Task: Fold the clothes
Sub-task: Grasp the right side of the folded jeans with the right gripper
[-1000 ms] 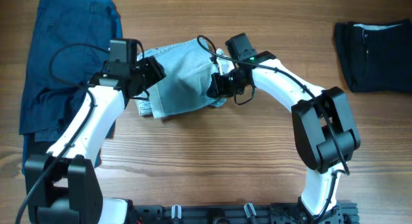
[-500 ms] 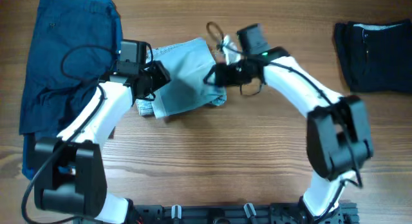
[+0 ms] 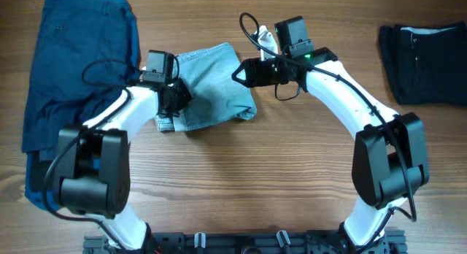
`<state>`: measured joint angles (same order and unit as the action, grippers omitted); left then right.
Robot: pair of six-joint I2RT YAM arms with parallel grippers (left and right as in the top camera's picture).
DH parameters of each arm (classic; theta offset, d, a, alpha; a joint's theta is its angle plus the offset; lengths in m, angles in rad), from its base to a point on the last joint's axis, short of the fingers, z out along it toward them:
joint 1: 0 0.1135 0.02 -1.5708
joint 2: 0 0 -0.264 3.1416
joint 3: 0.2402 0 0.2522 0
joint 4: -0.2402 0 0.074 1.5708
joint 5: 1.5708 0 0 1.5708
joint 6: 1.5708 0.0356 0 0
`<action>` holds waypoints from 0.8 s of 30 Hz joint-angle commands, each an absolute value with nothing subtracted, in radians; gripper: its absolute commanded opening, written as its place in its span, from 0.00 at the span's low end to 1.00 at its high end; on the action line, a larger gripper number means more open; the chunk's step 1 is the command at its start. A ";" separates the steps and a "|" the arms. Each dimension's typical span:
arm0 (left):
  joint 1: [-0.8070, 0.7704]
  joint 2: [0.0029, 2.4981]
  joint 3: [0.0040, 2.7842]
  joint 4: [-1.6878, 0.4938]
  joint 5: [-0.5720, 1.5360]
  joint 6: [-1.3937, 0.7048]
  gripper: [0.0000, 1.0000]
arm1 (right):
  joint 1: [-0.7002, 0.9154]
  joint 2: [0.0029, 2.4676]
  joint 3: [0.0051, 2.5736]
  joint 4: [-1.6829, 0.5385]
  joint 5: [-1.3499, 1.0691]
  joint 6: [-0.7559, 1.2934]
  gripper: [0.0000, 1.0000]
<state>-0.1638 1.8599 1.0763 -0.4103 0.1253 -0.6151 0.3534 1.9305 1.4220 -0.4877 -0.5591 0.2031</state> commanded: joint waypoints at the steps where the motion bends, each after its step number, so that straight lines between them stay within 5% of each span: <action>1: -0.166 1.915 1.077 -0.423 0.084 -0.614 0.04 | 0.343 1.953 1.425 -0.483 -0.531 0.186 0.62; 7: -0.166 1.915 1.077 -0.423 0.093 -0.614 0.07 | 0.307 1.953 1.425 -0.488 -0.532 0.184 0.68; 11: -0.165 1.913 1.077 -0.423 0.138 -0.610 0.35 | 0.297 1.953 1.425 -0.486 -0.532 0.184 0.72; 16: -0.164 1.872 1.100 -0.456 0.160 -0.606 0.52 | 0.273 1.953 1.425 -0.483 -0.596 0.184 0.74; 24: -0.142 1.676 1.116 -0.541 0.160 -0.607 0.56 | 0.197 1.953 1.425 -0.492 -0.681 0.183 0.75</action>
<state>-0.1608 1.7748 1.1156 -0.5144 0.1772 -0.6144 0.2134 1.9308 1.4220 -0.4843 -0.6403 0.2031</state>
